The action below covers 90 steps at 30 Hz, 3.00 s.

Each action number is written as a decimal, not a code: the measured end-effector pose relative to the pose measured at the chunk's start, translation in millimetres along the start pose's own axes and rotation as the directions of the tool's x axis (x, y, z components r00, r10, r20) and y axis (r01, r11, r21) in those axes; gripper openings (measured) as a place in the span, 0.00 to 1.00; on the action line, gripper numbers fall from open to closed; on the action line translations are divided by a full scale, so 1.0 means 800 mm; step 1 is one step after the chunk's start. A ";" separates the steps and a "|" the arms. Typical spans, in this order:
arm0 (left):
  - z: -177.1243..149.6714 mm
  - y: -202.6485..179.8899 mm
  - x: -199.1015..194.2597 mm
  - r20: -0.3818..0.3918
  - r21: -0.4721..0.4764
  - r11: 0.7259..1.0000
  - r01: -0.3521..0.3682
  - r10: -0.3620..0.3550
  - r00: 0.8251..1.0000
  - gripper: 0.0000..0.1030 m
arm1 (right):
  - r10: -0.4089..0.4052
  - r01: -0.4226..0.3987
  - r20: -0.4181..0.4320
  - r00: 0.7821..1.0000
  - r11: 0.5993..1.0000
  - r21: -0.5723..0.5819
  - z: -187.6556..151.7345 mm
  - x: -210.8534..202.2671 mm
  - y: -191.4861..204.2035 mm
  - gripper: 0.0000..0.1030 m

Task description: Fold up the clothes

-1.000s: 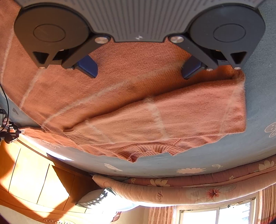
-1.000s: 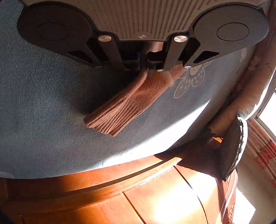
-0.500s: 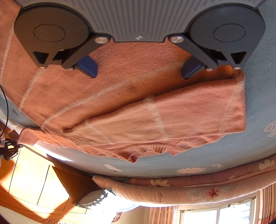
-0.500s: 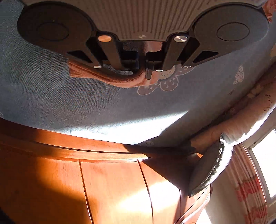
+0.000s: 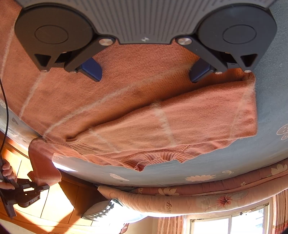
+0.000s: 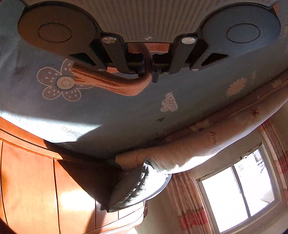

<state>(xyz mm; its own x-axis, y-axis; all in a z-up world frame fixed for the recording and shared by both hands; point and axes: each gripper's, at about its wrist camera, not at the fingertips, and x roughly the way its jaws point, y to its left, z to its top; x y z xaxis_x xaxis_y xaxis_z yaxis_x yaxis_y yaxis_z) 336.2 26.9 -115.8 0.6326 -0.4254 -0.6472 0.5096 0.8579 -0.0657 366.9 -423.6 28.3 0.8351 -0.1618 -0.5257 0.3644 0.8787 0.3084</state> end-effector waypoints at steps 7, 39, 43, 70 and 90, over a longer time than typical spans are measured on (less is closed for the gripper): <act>0.006 0.003 -0.007 -0.011 -0.007 1.000 0.014 -0.014 1.000 0.99 | 0.100 -0.105 -0.054 0.994 0.989 -0.106 -0.020 0.017 0.100 0.08; 0.014 0.112 -0.055 0.146 -0.372 0.928 0.002 0.057 0.988 0.99 | 0.128 -0.152 -0.093 0.987 0.616 -0.773 -0.266 0.056 0.351 0.08; 0.013 0.113 -0.057 0.147 -0.377 0.926 0.003 0.056 0.988 0.99 | 0.108 -0.113 -0.070 0.992 0.472 -0.875 -0.298 0.055 0.358 0.09; 0.009 0.121 -0.052 0.127 -0.415 0.910 -0.008 0.067 0.990 0.99 | 0.142 -0.041 -0.007 0.990 0.242 -0.969 -0.360 0.026 0.365 0.08; 0.002 0.158 -0.065 0.168 -0.540 0.841 0.032 0.071 0.983 0.99 | 0.259 -0.118 -0.061 0.964 0.208 -0.971 -0.366 0.015 0.376 0.09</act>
<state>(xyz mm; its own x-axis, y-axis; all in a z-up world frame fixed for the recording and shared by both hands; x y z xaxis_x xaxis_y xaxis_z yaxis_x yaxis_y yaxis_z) 368.6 157.3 -89.4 0.7562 -0.4058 -0.5133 0.1337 0.8637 -0.4859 365.8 -29.3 -117.3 0.8742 0.0993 -0.4753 -0.4226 0.6377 -0.6441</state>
